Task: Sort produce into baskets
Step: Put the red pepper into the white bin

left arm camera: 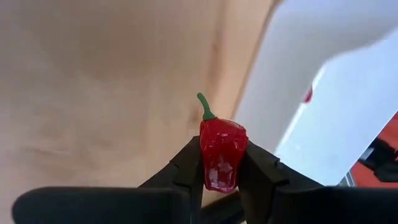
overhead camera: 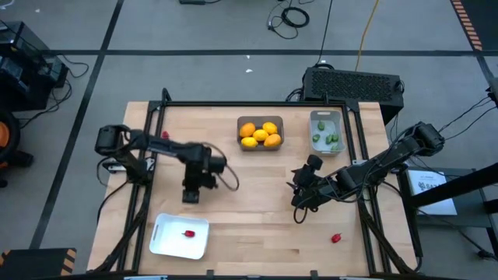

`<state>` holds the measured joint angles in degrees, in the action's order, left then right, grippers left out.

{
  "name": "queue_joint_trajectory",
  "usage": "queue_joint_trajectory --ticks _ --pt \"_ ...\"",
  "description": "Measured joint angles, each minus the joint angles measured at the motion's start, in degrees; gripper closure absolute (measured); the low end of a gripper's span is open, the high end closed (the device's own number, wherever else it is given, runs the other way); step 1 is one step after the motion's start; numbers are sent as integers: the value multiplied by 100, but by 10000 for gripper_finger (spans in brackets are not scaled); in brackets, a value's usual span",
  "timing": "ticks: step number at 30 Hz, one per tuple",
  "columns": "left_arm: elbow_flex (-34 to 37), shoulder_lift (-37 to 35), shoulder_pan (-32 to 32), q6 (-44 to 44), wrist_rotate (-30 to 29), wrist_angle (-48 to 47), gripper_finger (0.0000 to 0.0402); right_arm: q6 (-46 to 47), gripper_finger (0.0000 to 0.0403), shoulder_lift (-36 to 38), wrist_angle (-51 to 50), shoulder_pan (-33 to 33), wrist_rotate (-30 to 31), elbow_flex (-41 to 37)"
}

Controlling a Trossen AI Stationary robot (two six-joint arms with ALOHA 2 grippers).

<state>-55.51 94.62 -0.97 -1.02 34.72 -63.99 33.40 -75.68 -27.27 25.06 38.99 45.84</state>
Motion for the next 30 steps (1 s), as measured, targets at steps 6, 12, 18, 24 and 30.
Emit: queue_joint_trajectory --ticks 6,12,18,24,30 --pt "0 -319 1051 1147 -76 277 321 -394 202 0 449 -73 15 -2" --pt "0 -889 1956 2663 -387 786 320 -910 202 -2 1068 -232 5 -2" --pt "-2 -1079 2944 3910 -1081 1436 320 -1192 202 -2 1387 -367 -2 -2" --pt "0 -1066 3784 4262 -2228 1921 312 -1203 202 -2 1456 -411 -7 -2" --pt "0 -1066 4075 4656 -2812 1852 270 -1384 202 -2 1510 -452 -11 -2"
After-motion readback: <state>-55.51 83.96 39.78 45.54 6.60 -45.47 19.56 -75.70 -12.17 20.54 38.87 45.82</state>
